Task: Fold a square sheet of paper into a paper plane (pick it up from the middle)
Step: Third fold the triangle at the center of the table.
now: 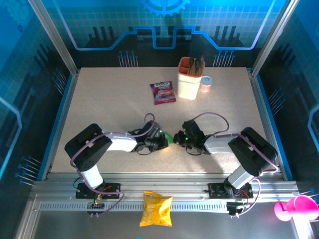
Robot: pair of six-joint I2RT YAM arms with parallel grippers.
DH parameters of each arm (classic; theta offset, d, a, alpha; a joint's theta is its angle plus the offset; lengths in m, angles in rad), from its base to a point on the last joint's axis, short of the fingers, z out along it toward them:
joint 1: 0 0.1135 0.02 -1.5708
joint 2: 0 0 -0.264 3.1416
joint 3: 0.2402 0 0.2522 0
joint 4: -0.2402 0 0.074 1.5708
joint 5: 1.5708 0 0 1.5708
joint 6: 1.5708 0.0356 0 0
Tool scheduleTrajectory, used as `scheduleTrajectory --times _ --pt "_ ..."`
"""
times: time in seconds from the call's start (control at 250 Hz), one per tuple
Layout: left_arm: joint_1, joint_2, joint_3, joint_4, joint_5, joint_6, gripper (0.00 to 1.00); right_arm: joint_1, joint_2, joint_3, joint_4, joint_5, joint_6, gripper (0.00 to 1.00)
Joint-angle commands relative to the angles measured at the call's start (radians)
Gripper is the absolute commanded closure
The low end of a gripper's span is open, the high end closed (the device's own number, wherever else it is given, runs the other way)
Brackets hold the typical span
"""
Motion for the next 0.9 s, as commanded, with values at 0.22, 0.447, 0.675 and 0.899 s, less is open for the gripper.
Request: scheduleTrajectory --times 0.22,0.447,0.675,0.899 --pt "0.154 -0.097 -0.178 -0.115 -0.051 -0.08 1.0 -0.007 0.033 -0.046 -0.165 0.051 0.012 1.0" --pt "0.244 -0.161 -0.236 -0.182 -0.015 -0.072 1.0 -0.008 0.018 -0.045 -0.17 0.047 0.011 1.0" --pt "0.248 -0.348 -0.215 -0.255 -0.004 -0.04 1.0 0.008 -0.025 -0.037 -0.206 0.049 0.006 1.0" --pt "0.198 -0.402 -0.193 -0.232 0.054 -0.09 0.75 0.036 -0.037 -0.04 -0.205 0.058 0.021 1.0"
